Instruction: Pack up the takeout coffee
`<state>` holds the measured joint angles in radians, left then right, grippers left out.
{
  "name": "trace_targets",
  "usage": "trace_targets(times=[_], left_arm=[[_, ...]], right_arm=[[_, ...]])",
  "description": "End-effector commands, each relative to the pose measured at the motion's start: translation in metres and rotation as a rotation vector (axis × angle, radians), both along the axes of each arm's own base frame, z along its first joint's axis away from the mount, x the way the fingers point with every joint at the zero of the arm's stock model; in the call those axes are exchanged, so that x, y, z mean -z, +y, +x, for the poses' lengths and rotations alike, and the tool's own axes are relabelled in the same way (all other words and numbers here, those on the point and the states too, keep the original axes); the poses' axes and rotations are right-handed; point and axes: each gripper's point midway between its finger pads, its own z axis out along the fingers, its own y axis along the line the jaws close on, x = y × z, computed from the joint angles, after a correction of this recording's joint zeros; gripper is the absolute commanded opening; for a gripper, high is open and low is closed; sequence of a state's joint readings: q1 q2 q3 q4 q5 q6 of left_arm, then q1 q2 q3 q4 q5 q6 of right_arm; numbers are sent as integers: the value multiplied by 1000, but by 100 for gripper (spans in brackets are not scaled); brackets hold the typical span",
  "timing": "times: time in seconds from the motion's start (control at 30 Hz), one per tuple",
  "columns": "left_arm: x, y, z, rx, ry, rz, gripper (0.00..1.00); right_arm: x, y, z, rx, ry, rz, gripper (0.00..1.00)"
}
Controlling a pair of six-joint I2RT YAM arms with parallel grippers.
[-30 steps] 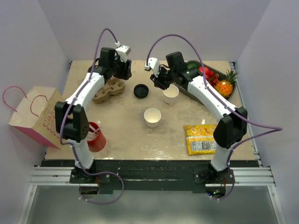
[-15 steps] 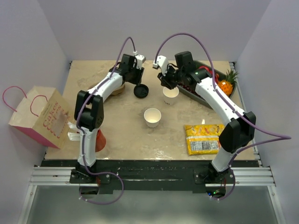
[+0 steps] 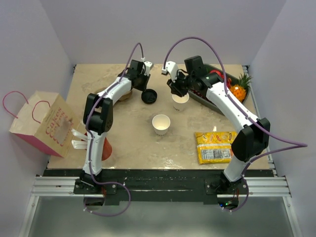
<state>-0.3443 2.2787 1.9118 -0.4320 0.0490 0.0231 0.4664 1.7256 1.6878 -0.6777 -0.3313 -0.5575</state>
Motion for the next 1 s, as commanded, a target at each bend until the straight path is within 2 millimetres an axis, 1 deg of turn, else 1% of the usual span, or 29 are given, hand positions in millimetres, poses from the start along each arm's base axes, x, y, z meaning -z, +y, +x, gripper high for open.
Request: trace_targets(times=[0.0, 0.13, 0.23, 0.27, 0.33, 0.5, 0.57, 0.67, 0.83, 0.87, 0.9, 0.97], left_arm=[[-13, 5, 17, -7, -50, -13, 31], [-6, 6, 14, -6, -28, -23, 31], [-3, 4, 13, -1, -20, -31, 28], [-2, 4, 13, 0, -17, -31, 24], [1, 4, 12, -2, -9, -31, 23], [9, 4, 6, 7, 20, -37, 24], [12, 3, 4, 7, 31, -44, 26], [16, 3, 1, 8, 41, -44, 26], [17, 3, 1, 10, 44, -44, 22], [17, 3, 1, 11, 44, -45, 17], [18, 3, 1, 11, 46, -45, 15], [18, 2, 0, 13, 48, -46, 14]], right_arm=[[-10, 2, -3, -12, -16, 18, 29], [-8, 1, -4, -12, -13, 14, 29], [-8, 1, -3, -13, -14, 13, 29], [-7, 1, -3, -12, -10, 11, 29], [-5, 2, -2, -14, -8, 11, 29], [-9, 3, 0, -14, -17, 16, 29], [-7, 4, 1, -15, -13, 13, 29], [-6, 4, 1, -16, -14, 12, 29], [-5, 5, 2, -17, -13, 10, 29], [-4, 5, 2, -15, -9, 11, 29], [-4, 5, 3, -16, -13, 11, 29], [-4, 5, 4, -16, -12, 11, 29]])
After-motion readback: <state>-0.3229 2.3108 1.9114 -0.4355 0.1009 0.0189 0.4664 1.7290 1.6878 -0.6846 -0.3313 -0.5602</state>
